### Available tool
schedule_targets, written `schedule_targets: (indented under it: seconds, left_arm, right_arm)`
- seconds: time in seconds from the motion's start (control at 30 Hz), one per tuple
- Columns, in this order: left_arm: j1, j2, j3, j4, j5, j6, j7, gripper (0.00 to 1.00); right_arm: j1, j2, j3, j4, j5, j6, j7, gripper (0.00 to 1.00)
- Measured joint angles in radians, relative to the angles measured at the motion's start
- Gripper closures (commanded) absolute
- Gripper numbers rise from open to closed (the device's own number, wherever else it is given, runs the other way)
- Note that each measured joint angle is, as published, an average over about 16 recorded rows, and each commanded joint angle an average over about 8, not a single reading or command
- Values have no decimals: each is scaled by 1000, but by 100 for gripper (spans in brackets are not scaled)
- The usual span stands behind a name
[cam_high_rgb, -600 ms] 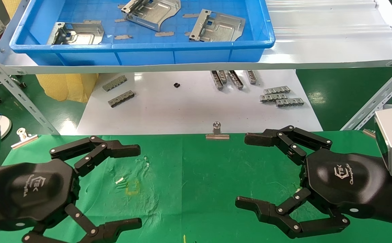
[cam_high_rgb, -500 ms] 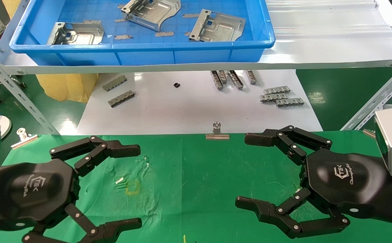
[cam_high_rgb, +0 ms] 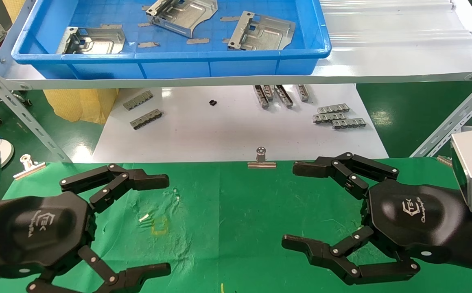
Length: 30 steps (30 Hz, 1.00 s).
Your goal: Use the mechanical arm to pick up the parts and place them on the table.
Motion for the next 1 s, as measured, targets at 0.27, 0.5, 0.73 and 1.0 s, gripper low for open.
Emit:
schedule_targets:
  seconds: [0.27, 0.5, 0.73, 1.0]
  left_arm:
    - [0, 0, 0, 0, 0, 0, 0, 0]
    - [0, 0, 0, 0, 0, 0, 0, 0]
    - [0, 0, 0, 0, 0, 0, 0, 0]
    - [-25, 4, 0, 10, 13, -4, 6, 0]
  right_arm:
    - [0, 0, 0, 0, 0, 0, 0, 100]
    - [0, 0, 0, 0, 0, 0, 0, 100]
    - [0, 0, 0, 0, 0, 0, 0, 100]
    - [0, 0, 0, 0, 0, 0, 0, 100]
